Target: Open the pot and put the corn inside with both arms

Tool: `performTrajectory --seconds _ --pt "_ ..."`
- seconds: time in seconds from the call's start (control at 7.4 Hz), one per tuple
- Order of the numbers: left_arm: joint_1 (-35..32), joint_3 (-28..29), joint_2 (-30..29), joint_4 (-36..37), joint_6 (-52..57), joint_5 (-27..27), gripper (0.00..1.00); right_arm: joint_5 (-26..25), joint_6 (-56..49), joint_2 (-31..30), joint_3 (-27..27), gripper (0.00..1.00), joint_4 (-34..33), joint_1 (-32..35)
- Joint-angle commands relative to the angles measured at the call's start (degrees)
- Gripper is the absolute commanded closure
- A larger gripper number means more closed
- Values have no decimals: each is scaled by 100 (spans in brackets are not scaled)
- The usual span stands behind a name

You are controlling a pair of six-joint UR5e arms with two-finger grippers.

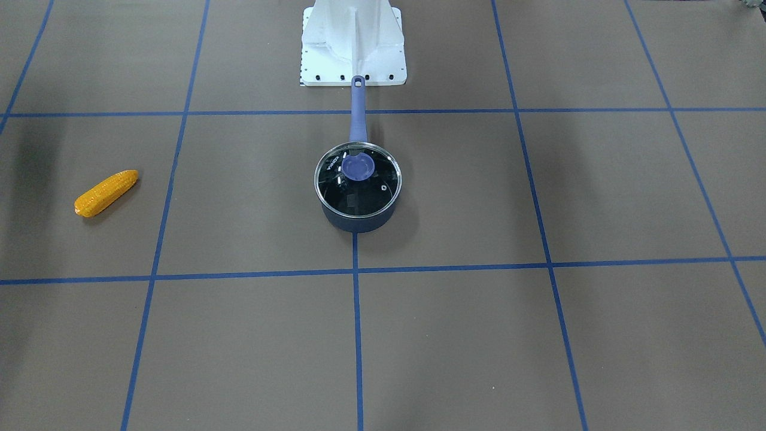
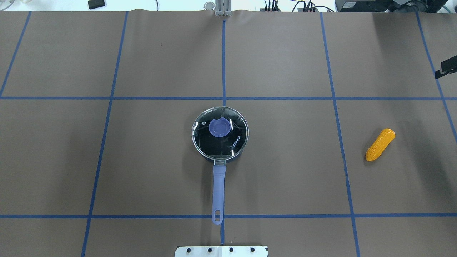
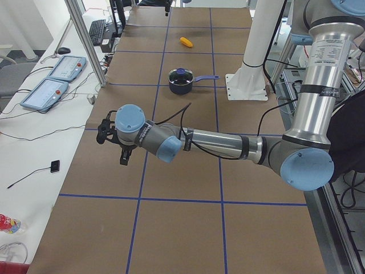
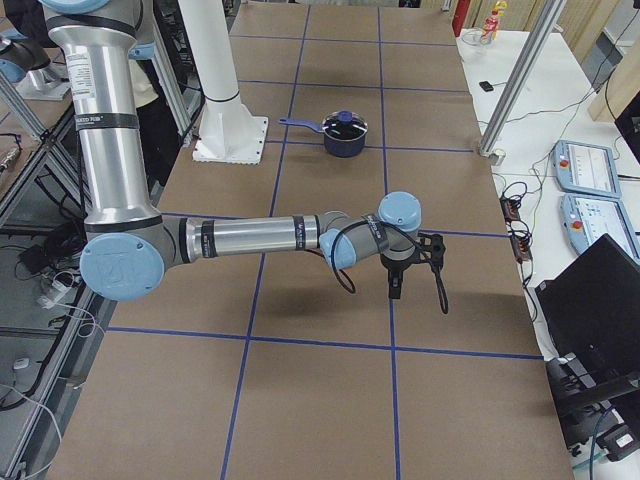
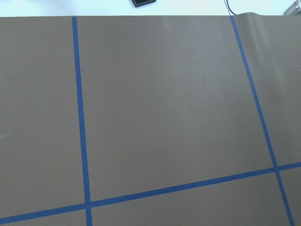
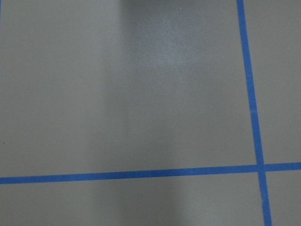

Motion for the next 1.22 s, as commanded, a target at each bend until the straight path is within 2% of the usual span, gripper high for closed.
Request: performTrajectory --seconds 0.0,0.41,0.81,1.08 --pt "200 -79 -238 14 -618 9 2 -36 674 13 257 0 -124 -272" --pt "543 -596 -388 241 -1497 104 2 -53 1316 4 521 0 -126 -422" --pt "1218 -1237 -800 944 -2463 604 2 -281 2001 -5 767 0 -117 -834" --pt "1746 -1528 -1204 1147 -3437 939 2 -308 2188 -223 934 0 -126 -1002"
